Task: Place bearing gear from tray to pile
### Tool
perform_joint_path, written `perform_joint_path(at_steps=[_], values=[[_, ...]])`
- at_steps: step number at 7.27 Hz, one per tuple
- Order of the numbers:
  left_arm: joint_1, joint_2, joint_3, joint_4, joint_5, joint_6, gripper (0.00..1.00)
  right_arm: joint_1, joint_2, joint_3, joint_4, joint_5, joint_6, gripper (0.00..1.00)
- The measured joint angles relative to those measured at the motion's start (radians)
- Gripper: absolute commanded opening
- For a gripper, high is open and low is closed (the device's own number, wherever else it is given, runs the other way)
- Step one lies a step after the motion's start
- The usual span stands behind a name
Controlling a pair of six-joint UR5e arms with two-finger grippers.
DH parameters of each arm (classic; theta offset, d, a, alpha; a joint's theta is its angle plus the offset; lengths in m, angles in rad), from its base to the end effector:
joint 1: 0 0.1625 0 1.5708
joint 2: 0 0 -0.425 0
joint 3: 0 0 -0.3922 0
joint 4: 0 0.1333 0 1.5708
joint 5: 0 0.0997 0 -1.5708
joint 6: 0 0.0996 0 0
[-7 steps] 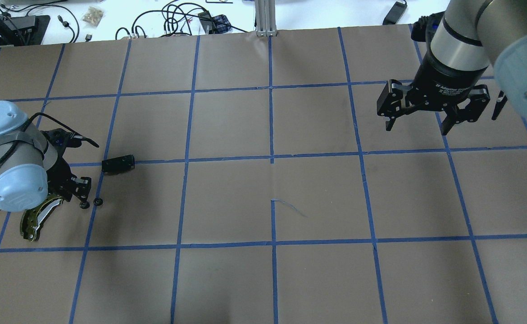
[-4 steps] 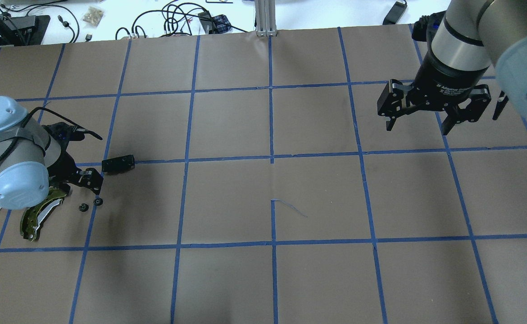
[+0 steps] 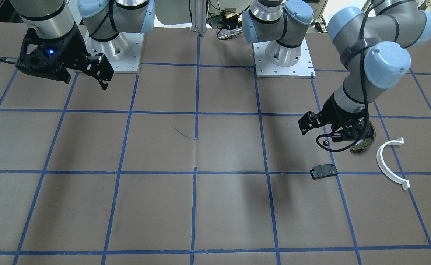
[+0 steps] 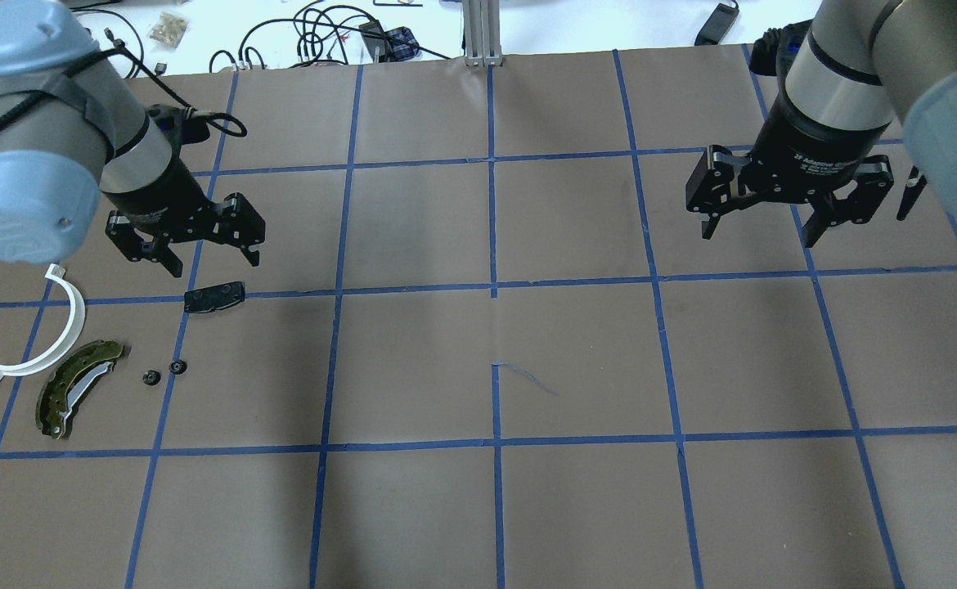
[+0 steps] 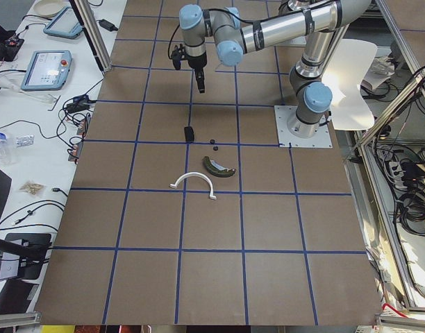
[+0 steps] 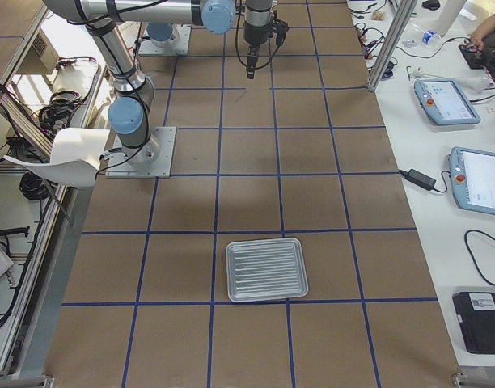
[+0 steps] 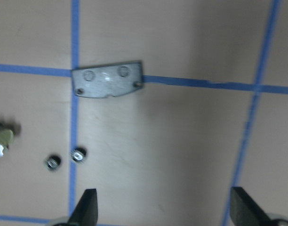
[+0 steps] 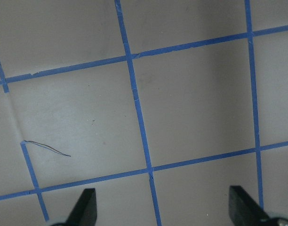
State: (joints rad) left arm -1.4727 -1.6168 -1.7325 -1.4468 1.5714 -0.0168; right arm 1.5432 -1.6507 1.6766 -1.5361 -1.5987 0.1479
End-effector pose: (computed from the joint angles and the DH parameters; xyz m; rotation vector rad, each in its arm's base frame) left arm -0.0842 -0.5050 0.3986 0.1800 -3.1309 -0.1313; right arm 0.1180 -0.4551 0.4706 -0.2711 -3.0969 -0.0914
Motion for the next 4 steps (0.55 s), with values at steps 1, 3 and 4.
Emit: perform_joint_path(at_steps=[1, 3, 4], values=[[-0.066, 0.031, 0.063, -0.06, -0.024, -0.03, 1.0, 0.0, 0.0, 0.0, 0.008, -0.001, 0.0, 1.0], [-0.144, 0.08, 0.133, -0.121, -0.043, -0.05, 1.0, -0.001, 0.0, -0.001, 0.011, -0.001, -0.001, 1.0], [-0.157, 0.098, 0.137, -0.138, -0.042, -0.059, 1.0, -0.001, 0.001, -0.001, 0.012, -0.001, -0.002, 1.0]])
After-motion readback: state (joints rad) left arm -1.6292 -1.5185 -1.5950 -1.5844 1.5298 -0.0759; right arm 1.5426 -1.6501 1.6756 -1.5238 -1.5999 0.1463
